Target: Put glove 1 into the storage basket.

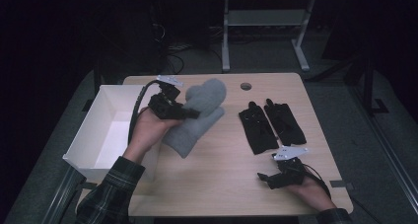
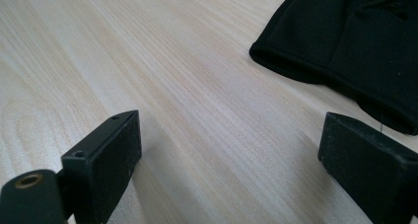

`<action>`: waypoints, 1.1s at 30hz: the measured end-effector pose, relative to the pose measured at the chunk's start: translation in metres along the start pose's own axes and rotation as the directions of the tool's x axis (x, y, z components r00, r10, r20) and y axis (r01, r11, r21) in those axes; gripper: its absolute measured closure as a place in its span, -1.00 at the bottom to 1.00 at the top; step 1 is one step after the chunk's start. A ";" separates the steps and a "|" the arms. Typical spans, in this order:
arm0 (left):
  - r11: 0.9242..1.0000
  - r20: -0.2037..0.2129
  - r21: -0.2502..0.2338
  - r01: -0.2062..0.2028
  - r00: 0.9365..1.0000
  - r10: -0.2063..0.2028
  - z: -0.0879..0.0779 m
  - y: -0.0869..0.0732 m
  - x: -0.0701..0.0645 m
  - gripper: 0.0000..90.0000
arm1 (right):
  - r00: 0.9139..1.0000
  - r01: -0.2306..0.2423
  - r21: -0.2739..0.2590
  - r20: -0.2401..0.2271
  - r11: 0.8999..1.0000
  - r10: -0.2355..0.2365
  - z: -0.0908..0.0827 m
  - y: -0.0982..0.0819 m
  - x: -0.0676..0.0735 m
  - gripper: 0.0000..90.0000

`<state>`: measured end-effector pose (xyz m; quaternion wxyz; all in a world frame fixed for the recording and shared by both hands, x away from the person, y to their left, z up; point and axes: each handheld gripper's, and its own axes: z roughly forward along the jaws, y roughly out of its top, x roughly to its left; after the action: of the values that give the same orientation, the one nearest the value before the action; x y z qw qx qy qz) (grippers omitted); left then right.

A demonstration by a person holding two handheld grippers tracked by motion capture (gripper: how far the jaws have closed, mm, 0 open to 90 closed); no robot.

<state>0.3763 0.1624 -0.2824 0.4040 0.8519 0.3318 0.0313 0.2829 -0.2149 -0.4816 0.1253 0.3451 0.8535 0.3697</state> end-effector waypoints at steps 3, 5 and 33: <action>1.000 -0.016 -0.015 0.000 1.000 0.000 -0.015 0.004 0.004 0.63 | 1.000 0.001 -0.001 0.000 1.000 -0.001 0.000 0.000 0.000 -0.80; 1.000 -0.026 -0.026 0.006 1.000 -0.006 -0.026 0.005 0.008 0.63 | 1.000 0.001 0.001 0.001 1.000 -0.001 0.000 0.000 0.000 -0.80; 0.984 -0.215 -0.092 0.150 0.962 -0.166 -0.126 -0.051 0.071 0.63 | 1.000 0.002 0.000 0.001 1.000 -0.002 0.000 0.000 0.000 -0.80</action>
<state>0.3641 0.3115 -0.2495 0.3973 0.7982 0.4402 0.1061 0.2830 -0.2150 -0.4817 0.1264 0.3444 0.8538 0.3693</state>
